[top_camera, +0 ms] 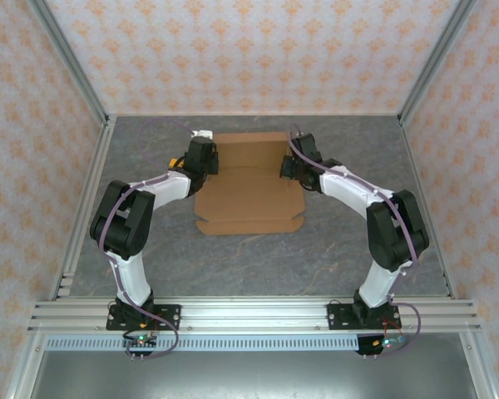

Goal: Fold the paper box

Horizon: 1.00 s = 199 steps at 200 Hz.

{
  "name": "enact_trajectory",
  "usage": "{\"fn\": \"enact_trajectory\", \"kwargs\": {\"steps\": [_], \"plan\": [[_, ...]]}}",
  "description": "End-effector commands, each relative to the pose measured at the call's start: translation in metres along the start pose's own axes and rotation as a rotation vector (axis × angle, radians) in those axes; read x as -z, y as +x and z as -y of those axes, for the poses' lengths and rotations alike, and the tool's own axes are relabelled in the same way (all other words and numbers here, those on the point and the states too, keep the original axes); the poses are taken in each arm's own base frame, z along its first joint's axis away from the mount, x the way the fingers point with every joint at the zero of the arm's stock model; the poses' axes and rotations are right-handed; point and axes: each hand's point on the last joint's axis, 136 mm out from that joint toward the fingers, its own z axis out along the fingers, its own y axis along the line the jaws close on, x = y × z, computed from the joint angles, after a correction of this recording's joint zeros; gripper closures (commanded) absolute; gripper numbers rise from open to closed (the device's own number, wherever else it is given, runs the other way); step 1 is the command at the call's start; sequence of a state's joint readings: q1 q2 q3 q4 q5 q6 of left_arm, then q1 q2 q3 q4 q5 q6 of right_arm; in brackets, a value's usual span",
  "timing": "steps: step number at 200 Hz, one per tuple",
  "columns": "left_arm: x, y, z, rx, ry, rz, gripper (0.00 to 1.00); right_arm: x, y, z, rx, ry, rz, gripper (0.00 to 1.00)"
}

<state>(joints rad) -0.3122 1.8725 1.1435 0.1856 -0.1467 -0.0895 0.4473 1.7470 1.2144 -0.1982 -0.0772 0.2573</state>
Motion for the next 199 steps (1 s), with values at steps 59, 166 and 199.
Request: {"fn": "enact_trajectory", "kwargs": {"steps": [59, 166, 199], "plan": [[0.01, -0.011, -0.002, -0.001, -0.02, 0.017, 1.0, -0.024, 0.025, -0.001, 0.151, -0.04, 0.008, 0.93], [0.009, -0.01, -0.004, -0.017, -0.03, 0.013, 1.0, -0.007, 0.018, 0.007, 0.186, -0.107, 0.034, 0.63], [0.009, -0.01, -0.003, -0.024, -0.03, 0.012, 1.0, 0.013, 0.019, 0.018, 0.2, -0.108, 0.041, 0.47]]}}
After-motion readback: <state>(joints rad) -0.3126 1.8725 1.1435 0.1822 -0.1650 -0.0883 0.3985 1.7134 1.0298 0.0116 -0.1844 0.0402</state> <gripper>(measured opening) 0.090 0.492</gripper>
